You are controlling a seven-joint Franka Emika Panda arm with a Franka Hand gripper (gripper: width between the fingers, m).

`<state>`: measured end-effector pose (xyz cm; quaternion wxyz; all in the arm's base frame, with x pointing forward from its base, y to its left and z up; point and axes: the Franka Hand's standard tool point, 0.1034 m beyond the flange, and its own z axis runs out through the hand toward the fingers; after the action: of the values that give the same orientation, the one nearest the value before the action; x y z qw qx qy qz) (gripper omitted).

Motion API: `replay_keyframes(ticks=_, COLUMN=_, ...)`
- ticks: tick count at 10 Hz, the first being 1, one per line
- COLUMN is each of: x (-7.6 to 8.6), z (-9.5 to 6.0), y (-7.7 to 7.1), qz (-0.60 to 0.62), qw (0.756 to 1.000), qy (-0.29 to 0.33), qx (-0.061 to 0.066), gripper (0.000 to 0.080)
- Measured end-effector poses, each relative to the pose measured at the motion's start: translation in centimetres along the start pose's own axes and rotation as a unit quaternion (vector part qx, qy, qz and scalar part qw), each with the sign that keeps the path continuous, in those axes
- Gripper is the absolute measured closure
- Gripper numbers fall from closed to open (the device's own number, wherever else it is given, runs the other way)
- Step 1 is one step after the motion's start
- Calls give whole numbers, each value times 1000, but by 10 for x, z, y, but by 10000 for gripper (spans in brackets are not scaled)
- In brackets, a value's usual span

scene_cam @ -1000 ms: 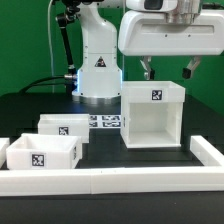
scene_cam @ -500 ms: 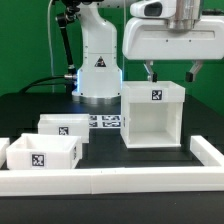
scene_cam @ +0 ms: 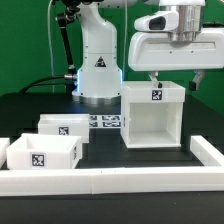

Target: Assemble drawer

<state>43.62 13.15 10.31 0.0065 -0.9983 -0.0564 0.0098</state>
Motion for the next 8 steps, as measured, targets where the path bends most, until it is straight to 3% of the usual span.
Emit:
replay_keyframes(ticks=2, x=0, z=0, y=0, qz=0, qw=1000, qy=0, qx=0, gripper=406)
replay_keyframes(ticks=3, x=0, z=0, y=0, qz=0, qw=1000, qy=0, qx=0, gripper=406)
replay_keyframes(ticks=5, x=0, z=0, y=0, qz=0, qw=1000, qy=0, qx=0, gripper=724)
replay_keyframes(ticks=6, x=0, z=0, y=0, qz=0, qw=1000, qy=0, qx=0, gripper=763)
replay_keyframes(ticks=8, x=0, z=0, y=0, qz=0, qw=1000, qy=0, qx=0, gripper=763)
